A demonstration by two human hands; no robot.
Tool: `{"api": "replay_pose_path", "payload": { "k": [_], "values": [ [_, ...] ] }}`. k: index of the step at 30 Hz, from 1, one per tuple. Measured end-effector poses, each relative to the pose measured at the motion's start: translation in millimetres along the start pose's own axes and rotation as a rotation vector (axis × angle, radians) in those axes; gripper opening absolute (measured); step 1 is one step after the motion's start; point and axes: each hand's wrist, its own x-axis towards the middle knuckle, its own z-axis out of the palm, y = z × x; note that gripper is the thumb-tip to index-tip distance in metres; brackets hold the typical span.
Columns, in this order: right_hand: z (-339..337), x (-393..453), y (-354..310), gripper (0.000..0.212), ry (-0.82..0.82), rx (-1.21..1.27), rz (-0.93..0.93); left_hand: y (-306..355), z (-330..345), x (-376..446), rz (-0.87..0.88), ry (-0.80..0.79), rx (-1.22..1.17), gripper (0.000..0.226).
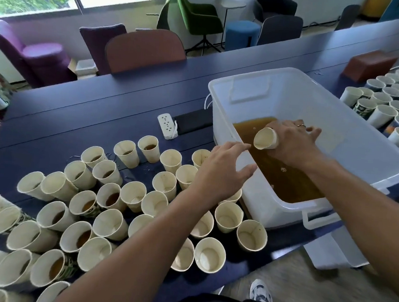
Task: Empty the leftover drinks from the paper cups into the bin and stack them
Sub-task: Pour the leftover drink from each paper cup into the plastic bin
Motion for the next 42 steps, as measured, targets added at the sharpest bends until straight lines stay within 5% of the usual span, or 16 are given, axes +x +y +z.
{"api": "replay_pose_path", "payload": {
  "k": [4, 8, 14, 19, 23, 28, 33, 42],
  "values": [
    [-28.6, -6.6, -17.5, 0.062, 0.153, 0.152, 0.0, -12.1, -20.9, -17.1, 0.021, 0.099, -0.146, 0.046],
    [-68.8, -32.2, -71.7, 0.067, 0.22, 0.482, -0.062, -23.9, -39.8, -34.2, -0.034, 0.196, -0.258, 0.067],
    [-71.1, -68.1, -155.1, 0.068, -0.095, 0.973, -0.221, -52.8, -39.8, -79.0, -0.119, 0.376, -0.43, 0.092],
    [-38.5, -78.6, -200.3, 0.068, -0.366, 1.105, -0.366, -85.9, -27.0, -119.5, -0.248, 0.561, -0.551, 0.093],
    [-30.2, -78.0, -221.8, 0.055, -0.503, 1.07, -0.41, -110.8, -27.4, -151.1, -0.366, 0.651, -0.511, 0.087],
    [-17.0, -59.9, -248.9, 0.024, -0.414, 0.791, -0.467, -135.0, -28.5, -176.1, -0.476, 0.681, -0.383, 0.09],
    [1.0, -35.3, -269.6, 0.02, -0.384, 0.716, -0.495, -148.5, -30.2, -185.9, -0.503, 0.623, -0.344, 0.084],
    [71.3, 19.0, -293.1, 0.023, -0.176, 0.644, -0.264, -162.3, -26.2, -208.9, -0.541, 0.534, -0.266, 0.052]
  ]
}}
